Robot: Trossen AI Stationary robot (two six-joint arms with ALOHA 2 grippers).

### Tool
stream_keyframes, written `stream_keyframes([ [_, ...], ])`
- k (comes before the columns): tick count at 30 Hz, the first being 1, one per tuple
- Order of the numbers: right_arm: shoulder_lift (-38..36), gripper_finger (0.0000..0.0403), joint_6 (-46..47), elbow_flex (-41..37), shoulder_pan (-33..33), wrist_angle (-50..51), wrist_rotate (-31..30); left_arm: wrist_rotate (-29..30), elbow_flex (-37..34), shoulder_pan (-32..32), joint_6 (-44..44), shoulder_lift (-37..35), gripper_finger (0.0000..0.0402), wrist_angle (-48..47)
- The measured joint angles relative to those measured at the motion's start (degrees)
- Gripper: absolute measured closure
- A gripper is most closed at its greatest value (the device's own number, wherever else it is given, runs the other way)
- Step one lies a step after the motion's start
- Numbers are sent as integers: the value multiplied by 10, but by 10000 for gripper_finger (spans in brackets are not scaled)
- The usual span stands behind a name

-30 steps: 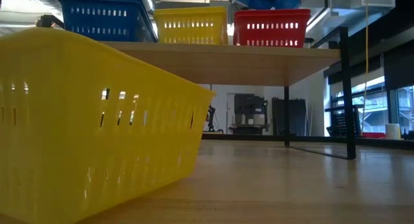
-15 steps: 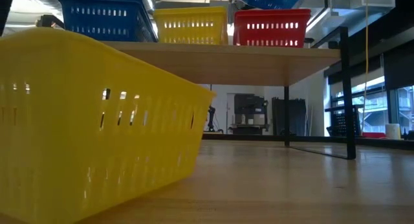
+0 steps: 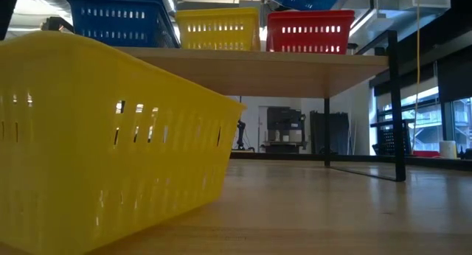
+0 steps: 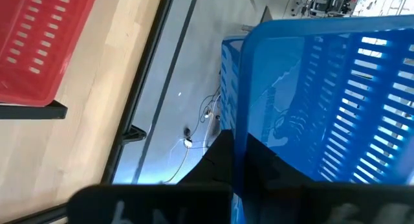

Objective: Stack baskets on shelf by color
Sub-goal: Stack the blue bin on top of the stacked blue bins on the shelf

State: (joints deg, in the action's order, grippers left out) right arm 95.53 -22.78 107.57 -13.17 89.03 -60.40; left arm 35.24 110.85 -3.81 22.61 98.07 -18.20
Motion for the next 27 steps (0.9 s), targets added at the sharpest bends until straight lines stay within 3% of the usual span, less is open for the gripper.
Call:
stream_keyframes([
  [17,0,403,-2,0,0,0,4,-30,0,1,-16,0,324,0],
  [27,0,403,-32,0,0,-1,4,-44,0,-12,-75,0,324,-7],
])
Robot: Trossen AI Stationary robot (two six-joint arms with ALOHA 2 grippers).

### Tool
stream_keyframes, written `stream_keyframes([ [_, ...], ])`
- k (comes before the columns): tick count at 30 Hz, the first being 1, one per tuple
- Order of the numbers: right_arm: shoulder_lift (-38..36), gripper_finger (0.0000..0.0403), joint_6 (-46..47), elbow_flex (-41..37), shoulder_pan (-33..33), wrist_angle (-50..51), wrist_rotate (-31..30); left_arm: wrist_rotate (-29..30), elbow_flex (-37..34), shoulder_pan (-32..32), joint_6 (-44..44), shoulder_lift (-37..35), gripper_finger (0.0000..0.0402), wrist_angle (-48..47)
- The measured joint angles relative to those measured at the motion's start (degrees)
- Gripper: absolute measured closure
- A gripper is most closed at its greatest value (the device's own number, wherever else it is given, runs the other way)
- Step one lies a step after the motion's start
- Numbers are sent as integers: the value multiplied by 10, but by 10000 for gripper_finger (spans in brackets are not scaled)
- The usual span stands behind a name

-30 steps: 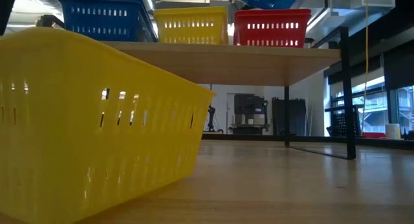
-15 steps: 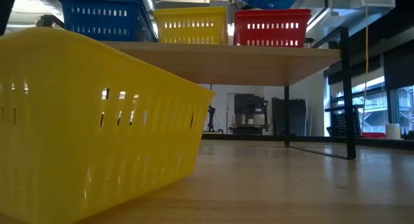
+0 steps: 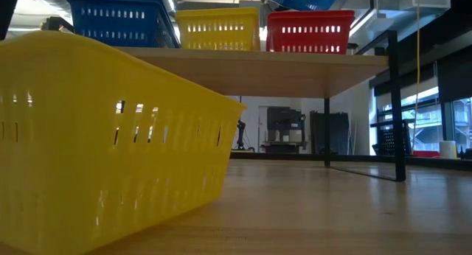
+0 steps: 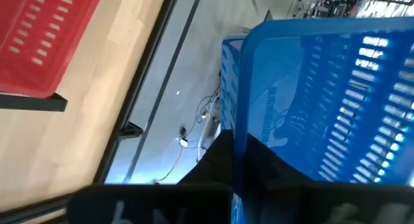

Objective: Stack baskets on shelf by color
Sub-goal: Stack the blue bin on top of the stacked blue bins on the shelf

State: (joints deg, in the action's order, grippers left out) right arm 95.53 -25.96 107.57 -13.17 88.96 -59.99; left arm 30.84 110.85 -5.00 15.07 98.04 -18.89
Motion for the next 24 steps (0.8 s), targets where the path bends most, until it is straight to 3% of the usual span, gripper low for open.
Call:
stream_keyframes([
  [10,0,403,-56,0,0,0,-18,-20,0,3,-19,0,324,-2],
  [24,0,402,-97,0,0,-2,-22,29,0,3,-42,0,324,-53],
])
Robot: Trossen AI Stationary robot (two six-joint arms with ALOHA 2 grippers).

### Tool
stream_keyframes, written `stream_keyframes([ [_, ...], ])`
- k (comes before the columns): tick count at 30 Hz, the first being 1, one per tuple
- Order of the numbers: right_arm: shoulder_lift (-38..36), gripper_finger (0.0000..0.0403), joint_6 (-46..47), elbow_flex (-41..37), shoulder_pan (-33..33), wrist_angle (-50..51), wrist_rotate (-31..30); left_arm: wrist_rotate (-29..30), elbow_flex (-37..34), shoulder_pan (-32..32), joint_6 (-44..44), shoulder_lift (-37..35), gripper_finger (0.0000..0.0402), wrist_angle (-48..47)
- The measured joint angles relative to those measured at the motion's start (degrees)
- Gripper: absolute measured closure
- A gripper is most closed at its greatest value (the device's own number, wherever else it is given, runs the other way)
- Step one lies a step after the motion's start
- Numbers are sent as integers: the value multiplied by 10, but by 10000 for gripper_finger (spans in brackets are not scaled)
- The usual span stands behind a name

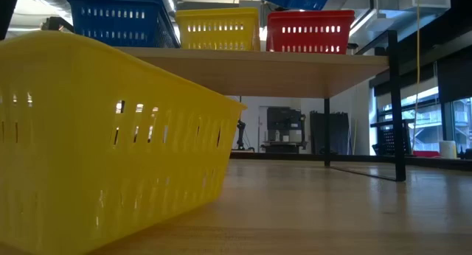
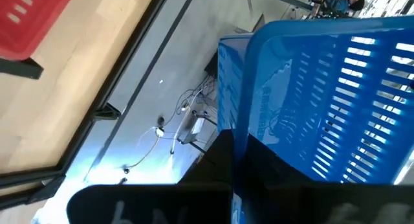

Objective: Stack baskets on shelf by color
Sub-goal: Stack the blue bin on top of the stacked blue bins on the shelf

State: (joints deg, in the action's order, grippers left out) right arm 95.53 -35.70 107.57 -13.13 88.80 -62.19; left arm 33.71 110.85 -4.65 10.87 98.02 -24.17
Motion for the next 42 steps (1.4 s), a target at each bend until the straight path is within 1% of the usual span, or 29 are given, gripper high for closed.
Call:
stream_keyframes([
  [8,0,402,-8,0,0,-17,9,10,0,-1,2,26,324,-10],
  [11,0,402,-8,0,0,-19,7,40,0,0,3,29,326,-10],
  [14,0,402,-8,-1,0,-21,5,57,0,3,16,29,345,-9],
  [17,0,402,-7,0,0,-24,12,58,0,4,16,26,385,-9],
  [18,0,402,-6,0,0,-27,14,58,0,4,15,25,392,-6],
  [21,0,400,-5,0,1,-33,19,58,0,4,15,25,398,-7],
  [25,0,379,-7,0,2,-39,23,58,0,5,16,25,399,-10],
  [30,0,334,-7,0,2,-39,22,60,0,6,17,25,400,-14],
  [33,0,308,-8,0,2,-39,10,61,0,6,17,25,401,-21],
  [35,0,296,-7,0,1,-39,1,63,0,6,12,25,401,-41],
  [37,0,291,-6,0,-4,-39,1,71,0,6,-2,25,401,-65],
  [42,0,291,3,0,-23,-39,1,77,0,6,-33,10,401,-136],
])
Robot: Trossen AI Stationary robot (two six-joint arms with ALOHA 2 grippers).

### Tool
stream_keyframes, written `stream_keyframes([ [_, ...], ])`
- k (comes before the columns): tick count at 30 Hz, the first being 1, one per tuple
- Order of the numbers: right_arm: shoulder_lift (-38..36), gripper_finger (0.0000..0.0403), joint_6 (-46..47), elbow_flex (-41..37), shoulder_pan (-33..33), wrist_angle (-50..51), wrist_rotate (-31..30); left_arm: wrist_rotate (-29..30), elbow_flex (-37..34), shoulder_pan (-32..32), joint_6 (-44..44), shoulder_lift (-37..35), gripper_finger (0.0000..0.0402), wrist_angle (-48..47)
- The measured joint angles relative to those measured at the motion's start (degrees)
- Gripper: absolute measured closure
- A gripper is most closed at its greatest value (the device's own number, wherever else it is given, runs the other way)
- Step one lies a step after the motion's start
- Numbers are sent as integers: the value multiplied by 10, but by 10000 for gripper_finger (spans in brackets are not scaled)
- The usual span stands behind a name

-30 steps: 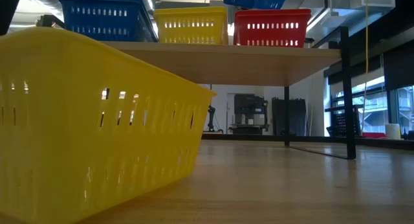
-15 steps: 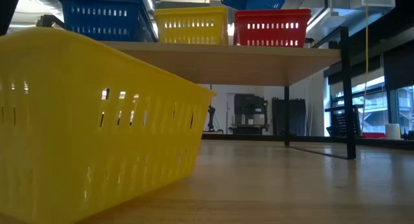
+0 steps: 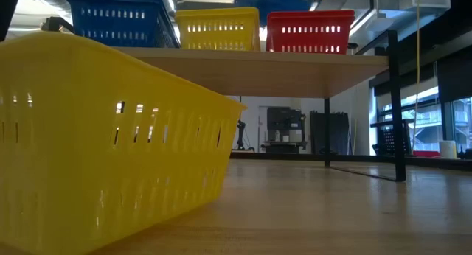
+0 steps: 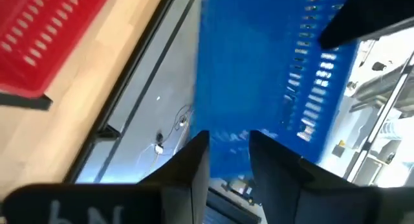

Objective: Stack baskets on shelf by color
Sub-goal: Stack the blue bin on top of the stacked blue bins on the shelf

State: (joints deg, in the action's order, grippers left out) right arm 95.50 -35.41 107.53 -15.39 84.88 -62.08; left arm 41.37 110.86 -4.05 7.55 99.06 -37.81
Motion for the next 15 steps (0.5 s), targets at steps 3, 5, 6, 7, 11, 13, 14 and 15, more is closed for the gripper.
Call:
stream_keyframes([
  [3,0,291,21,0,-13,-6,-3,-1,0,-3,-30,-21,401,-55],
  [5,0,291,41,1,-19,-8,-5,1,0,-3,-57,-35,401,-63],
  [6,0,291,54,2,-24,-8,-5,0,0,-3,-75,-45,401,-77],
  [7,0,291,67,3,-27,-8,-4,1,0,-3,-91,-54,401,-99],
  [11,-1,291,109,16,-38,-9,-12,0,0,-3,-142,-90,401,-167],
  [13,-1,292,130,27,-42,-9,-13,-21,0,-3,-150,-109,401,-201],
  [14,-1,292,142,34,-44,-9,-13,-31,0,-3,-158,-118,401,-231],
  [15,-1,292,154,41,-44,-10,-13,-32,0,-3,-170,-124,401,-258],
])
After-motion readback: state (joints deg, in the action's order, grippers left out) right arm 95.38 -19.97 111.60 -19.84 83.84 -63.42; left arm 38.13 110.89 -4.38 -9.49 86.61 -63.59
